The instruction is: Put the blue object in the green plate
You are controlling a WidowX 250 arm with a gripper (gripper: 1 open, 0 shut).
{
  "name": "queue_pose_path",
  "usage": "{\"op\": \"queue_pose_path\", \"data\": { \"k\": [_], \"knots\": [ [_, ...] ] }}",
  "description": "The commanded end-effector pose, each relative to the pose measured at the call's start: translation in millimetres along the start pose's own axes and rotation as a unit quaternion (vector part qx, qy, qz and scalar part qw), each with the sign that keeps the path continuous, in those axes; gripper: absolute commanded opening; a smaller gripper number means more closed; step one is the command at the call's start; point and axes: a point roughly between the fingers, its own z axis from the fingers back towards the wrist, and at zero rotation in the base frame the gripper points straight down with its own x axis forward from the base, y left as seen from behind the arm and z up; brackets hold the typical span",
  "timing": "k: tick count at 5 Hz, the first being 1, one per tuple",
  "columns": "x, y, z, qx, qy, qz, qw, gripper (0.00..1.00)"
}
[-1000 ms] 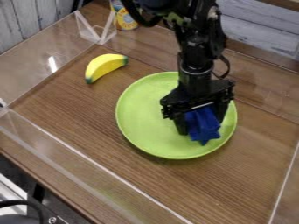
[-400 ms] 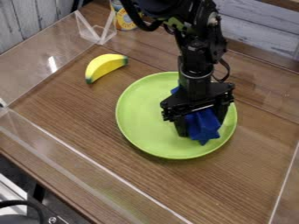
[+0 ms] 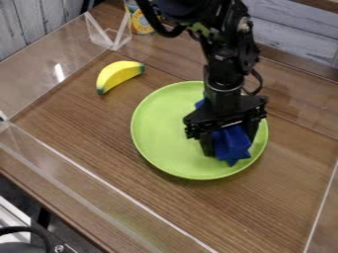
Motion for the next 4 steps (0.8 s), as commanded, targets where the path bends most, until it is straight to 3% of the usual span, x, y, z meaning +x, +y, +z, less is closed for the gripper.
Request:
{"op": "queue_pose_path", "data": {
  "k": [1,4],
  "knots": [
    [-5.8,-2,4.8,-0.002,-0.006,-0.012,0.9999,0.00],
    [-15.9,1,-2.7,0.010,-0.002,-0.018,0.9998,0.00]
  ]
}}
